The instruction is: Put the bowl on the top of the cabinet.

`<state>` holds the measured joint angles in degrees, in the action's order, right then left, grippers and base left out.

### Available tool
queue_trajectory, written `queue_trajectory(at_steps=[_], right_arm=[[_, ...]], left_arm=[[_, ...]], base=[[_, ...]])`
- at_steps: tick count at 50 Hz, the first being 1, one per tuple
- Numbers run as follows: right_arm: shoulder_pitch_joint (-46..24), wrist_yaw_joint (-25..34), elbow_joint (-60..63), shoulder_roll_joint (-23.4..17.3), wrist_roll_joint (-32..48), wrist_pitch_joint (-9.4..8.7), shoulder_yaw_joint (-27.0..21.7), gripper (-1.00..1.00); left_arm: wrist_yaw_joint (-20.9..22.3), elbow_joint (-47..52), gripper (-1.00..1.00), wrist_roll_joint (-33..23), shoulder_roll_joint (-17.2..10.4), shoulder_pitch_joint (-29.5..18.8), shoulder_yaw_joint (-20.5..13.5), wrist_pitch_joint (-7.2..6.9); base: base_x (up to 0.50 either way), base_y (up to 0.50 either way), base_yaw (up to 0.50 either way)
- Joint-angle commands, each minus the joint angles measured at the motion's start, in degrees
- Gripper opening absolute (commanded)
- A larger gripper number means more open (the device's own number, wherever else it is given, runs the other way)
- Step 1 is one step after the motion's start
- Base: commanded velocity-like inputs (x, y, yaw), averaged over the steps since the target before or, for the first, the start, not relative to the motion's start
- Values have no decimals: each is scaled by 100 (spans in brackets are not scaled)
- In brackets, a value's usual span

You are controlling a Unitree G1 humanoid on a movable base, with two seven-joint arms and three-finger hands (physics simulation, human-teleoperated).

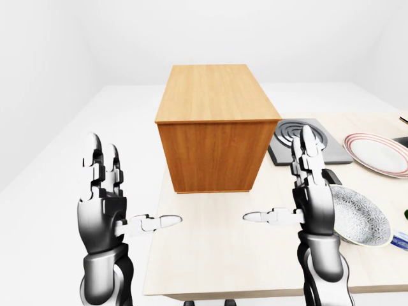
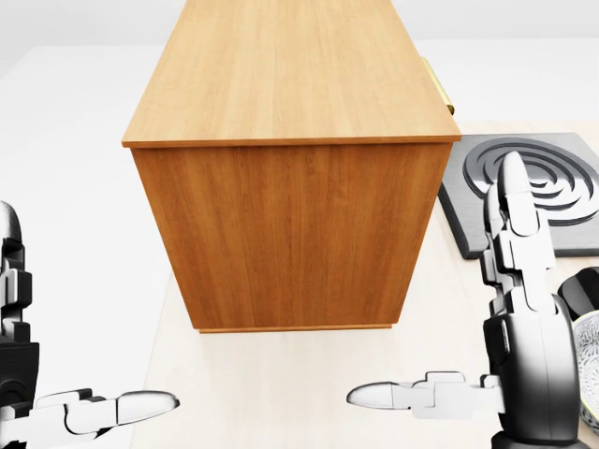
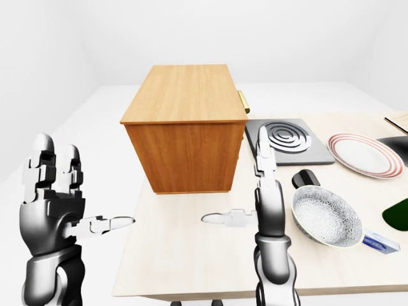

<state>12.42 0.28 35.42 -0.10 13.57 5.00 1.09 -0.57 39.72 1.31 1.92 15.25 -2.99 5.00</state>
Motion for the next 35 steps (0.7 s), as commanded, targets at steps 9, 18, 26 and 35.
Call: queue_trajectory(at_steps=[9, 18, 26, 35], right_arm=[[-151, -65, 69, 9, 165, 0, -204, 100], [-414, 265, 856, -55, 1078, 0, -587, 100], [-820, 1031, 1514, -263, 1281, -630, -1205, 100], [-783, 2109, 1515, -704, 1058, -797, -2753, 100]], left_arm=[[-59, -66, 100, -22, 0, -79, -35, 0], [-84, -176, 100, -49, 5, -91, -57, 0], [-92, -188, 100, -68, -5, -84, -27, 0], [-73, -193, 100, -96, -8, -40, 22, 0]], base=[[0, 0, 0], [0, 0, 0], [0, 0, 0], [0, 0, 0]])
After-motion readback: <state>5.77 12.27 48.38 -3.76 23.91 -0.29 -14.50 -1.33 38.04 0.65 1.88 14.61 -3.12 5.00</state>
